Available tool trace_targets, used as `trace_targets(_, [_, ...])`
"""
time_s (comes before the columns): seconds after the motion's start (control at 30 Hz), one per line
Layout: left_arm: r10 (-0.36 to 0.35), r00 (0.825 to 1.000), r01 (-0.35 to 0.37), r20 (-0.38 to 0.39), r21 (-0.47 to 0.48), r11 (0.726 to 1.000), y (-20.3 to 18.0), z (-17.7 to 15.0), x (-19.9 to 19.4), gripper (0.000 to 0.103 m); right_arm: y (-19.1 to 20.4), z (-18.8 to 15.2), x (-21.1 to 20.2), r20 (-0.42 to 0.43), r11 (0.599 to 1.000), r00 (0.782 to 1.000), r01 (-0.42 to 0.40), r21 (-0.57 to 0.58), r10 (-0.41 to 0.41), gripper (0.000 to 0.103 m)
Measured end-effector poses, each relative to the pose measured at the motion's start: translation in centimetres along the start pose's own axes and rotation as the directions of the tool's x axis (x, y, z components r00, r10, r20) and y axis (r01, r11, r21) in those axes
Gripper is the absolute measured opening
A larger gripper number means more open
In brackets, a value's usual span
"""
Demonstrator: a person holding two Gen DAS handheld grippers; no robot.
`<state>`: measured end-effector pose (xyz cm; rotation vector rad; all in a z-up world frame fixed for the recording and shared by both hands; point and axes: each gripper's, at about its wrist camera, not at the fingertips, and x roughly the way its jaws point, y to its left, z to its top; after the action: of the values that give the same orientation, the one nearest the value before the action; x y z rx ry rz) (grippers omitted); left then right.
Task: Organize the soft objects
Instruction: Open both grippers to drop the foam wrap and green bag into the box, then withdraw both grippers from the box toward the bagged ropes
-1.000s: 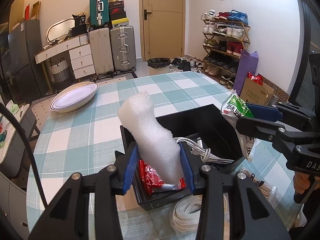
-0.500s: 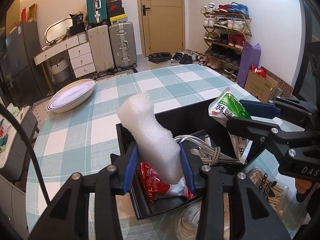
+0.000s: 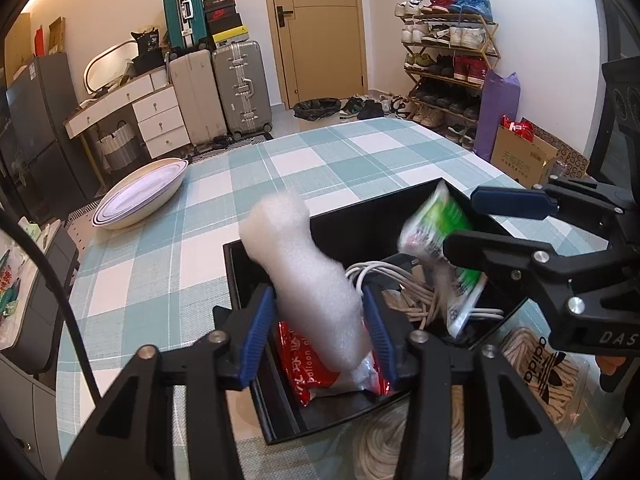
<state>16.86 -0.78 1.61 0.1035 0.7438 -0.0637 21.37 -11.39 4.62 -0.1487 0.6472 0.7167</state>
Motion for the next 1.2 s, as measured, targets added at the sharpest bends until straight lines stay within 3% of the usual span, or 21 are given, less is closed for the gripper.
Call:
trace_targets(0.07, [-0.022,1.000,0.022,0.005,-0.006,1.000,0.0,0.0,-0.5,0.065,-0.1,0.0,-0.7,0.018,1.000,1.000,0.008,0.000,-0.008,0.061])
trace_targets(0.2, [-0.029,0.999,0.030,0.029,-0.017,0.999,0.0,-0.2,-1.8,0.072,-0.4,-0.3,-2.7,0.037,1.000,0.999,0.017,0.010,-0.017,0.079])
trace_targets(0.27, [-0.029,0.998,0.031,0.050,-0.031,0.999,0.2,-0.4,-2.7,0.086,-0.8,-0.7,-3.8,0.050,0.999,0.998,0.025,0.026,-0.026,0.091])
trace_targets(0.43, [-0.033,0.996,0.038,0.082,-0.065,0.997,0.7,-1.1,-4.6,0.103,-1.5,-1.7,-6.3,0.076,0.995,0.995,0.061,0.080,-0.067,0.102])
trace_targets(0.83, [-0.026,0.994,0.036,0.106,-0.091,0.995,1.2,-4.2,-7.9,0.103,0.2,-5.0,-8.6,-0.012,0.997,0.997,0.081,0.009,-0.081,0.103])
trace_targets(1.2, [-0.027,0.994,0.037,0.105,-0.095,0.995,1.1,-5.3,-8.7,0.103,1.6,-6.8,-8.0,-0.096,0.994,0.991,0.086,-0.065,-0.092,0.103])
